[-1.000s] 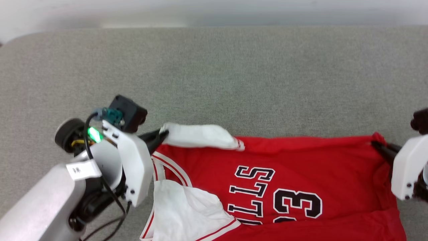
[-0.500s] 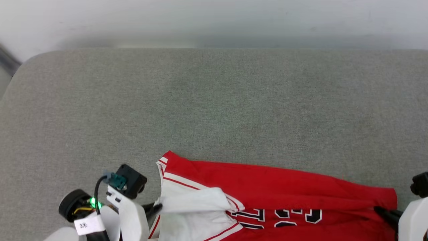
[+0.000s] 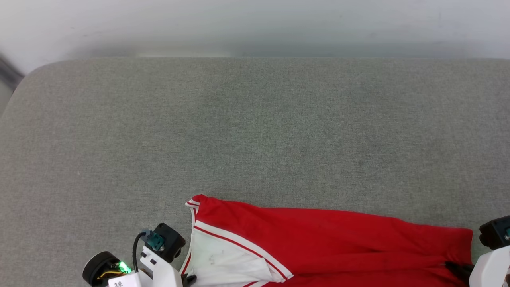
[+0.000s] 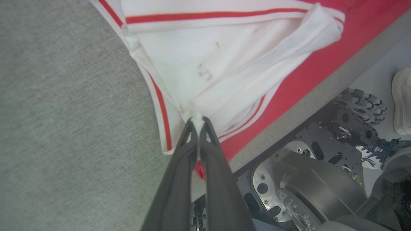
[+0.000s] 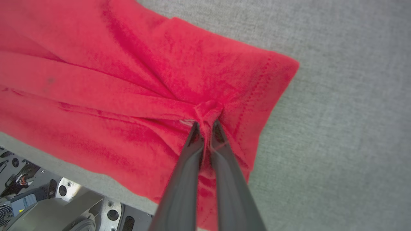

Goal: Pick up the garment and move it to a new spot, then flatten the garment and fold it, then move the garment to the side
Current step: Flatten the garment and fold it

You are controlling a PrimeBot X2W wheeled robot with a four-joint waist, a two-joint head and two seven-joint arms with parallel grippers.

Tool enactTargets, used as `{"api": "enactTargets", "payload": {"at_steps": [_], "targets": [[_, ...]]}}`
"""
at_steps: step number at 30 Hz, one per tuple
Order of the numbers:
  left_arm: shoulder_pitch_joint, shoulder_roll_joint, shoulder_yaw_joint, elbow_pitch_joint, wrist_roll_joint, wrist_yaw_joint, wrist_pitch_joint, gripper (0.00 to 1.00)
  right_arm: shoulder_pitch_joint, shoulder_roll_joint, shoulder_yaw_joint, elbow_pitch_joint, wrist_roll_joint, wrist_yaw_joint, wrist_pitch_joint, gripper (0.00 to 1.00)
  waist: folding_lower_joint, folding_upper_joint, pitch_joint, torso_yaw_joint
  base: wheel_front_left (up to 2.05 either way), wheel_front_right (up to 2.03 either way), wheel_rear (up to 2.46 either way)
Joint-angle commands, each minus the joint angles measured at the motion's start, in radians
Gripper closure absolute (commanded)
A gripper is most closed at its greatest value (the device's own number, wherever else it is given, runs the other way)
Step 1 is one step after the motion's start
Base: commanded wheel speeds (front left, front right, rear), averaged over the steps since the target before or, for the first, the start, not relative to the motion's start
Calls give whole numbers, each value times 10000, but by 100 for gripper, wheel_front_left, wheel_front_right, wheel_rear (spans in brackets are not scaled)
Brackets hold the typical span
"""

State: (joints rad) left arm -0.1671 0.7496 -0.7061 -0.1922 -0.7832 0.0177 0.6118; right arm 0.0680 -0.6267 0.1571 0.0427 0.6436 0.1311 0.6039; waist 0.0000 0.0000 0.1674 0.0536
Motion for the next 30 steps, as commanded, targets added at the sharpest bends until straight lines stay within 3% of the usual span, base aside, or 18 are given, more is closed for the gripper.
{"api": "enactTargets", "payload": {"at_steps": [1,7,8,9,10,11,15,20,30], "targets": [[78,-45,-66,148,58,-68,-58,100,-180,-82,133,150,66,-7,-146,100,0,0,45,0,0,0,0],[-110,-258,-269,676,264,-289,-271,100,-430,-158,620,529,220,-6,-455,100,0,0,155,-3,0,0,0],[-119,-289,-302,771,274,-339,-319,100,-450,-172,679,582,241,-6,-498,88,0,0,152,-4,0,0,0],[-120,-326,-345,855,318,-357,-367,78,-461,-184,728,634,262,-7,-578,52,0,0,139,-5,0,0,0],[-119,-352,-382,927,344,-412,-412,28,-475,-183,755,703,275,-7,-617,0,0,0,114,-7,0,0,0],[-110,-384,-411,1012,349,-433,-469,0,-501,-196,803,764,291,-7,-661,0,0,0,69,-7,0,0,0],[43,-512,-446,1255,429,-444,-798,0,-530,-286,918,716,459,-10,-820,0,0,0,-196,-18,0,0,0],[190,-809,5,1152,287,-134,-1725,0,-389,-277,634,204,738,-7,-964,0,0,0,-587,-9,0,0,0],[220,-1856,1912,1163,814,879,-6187,0,-115,1091,-1452,-1489,489,-6,-1954,0,0,0,-1183,71,0,0,0]]}}
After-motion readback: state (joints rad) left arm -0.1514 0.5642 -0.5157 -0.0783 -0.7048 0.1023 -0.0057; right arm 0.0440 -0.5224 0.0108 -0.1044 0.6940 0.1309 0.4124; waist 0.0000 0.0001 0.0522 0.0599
